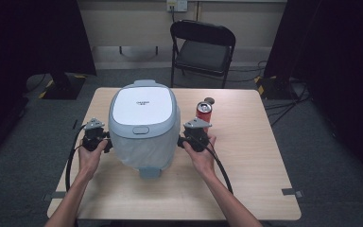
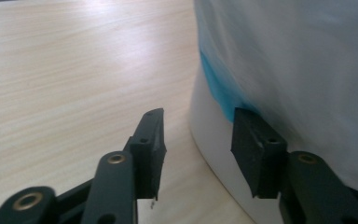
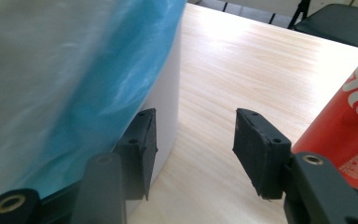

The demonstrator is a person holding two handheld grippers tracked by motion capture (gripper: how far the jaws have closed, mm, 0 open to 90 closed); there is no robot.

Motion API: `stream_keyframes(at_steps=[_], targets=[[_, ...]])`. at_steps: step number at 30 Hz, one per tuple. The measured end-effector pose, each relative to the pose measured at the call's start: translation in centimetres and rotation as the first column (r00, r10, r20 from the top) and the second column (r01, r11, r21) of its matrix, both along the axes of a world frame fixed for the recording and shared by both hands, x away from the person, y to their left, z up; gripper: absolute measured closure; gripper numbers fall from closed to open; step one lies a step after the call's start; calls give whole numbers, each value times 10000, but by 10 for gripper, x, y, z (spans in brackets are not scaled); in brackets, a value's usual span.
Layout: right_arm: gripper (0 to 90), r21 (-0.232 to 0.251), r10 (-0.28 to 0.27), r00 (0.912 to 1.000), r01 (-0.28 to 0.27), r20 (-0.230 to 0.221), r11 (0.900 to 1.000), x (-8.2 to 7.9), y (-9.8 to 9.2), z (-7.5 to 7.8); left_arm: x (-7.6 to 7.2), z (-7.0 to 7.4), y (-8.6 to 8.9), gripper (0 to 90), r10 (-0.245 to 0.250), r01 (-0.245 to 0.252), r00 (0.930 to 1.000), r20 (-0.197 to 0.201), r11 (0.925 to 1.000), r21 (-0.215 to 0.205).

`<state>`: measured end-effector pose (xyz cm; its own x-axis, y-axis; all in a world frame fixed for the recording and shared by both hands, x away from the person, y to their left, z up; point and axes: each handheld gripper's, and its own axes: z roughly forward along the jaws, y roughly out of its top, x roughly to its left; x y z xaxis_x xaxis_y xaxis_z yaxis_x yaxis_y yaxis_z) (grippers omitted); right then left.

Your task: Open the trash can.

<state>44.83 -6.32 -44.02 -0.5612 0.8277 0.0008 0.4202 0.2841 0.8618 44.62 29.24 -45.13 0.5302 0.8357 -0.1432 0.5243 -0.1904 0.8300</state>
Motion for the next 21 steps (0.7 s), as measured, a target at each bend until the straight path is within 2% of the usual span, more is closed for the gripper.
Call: stream_keyframes(at_steps=[2, 3, 5, 8, 12, 16, 21], targets=[[547, 104, -9, 10000, 8, 46, 9999, 1, 1, -1, 3, -2, 0, 605, -108, 106, 9999, -80, 9997, -207], [596, 275, 153, 9999, -151, -55, 9995, 1, 1, -1, 3, -3, -1, 653, -194, 189, 9998, -99, 9990, -398], [658, 418, 381, 9993, -379, -45, 9984, 0, 0, -2, 2, -4, -3, 718, -283, 281, 9996, -42, 9985, -472], [709, 427, 543, 9985, -537, -116, 9976, -5, -2, -1, -1, -2, -9, 797, -500, 499, 9987, -41, 9984, -270], [718, 381, 787, 9968, -781, -143, 9962, -16, -9, 0, -8, 0, -12, 806, -864, 863, 9962, -75, 9962, -121], [717, 424, 931, 9953, -919, -255, 9949, -27, -18, 0, -23, -1, -17, 808, -1219, 1214, 9924, -161, 9923, -243], [716, 399, 1060, 9936, -1045, -389, 9937, -40, -28, 2, -37, -1, -24, 807, -1528, 1525, 9881, -171, 9881, -181]])
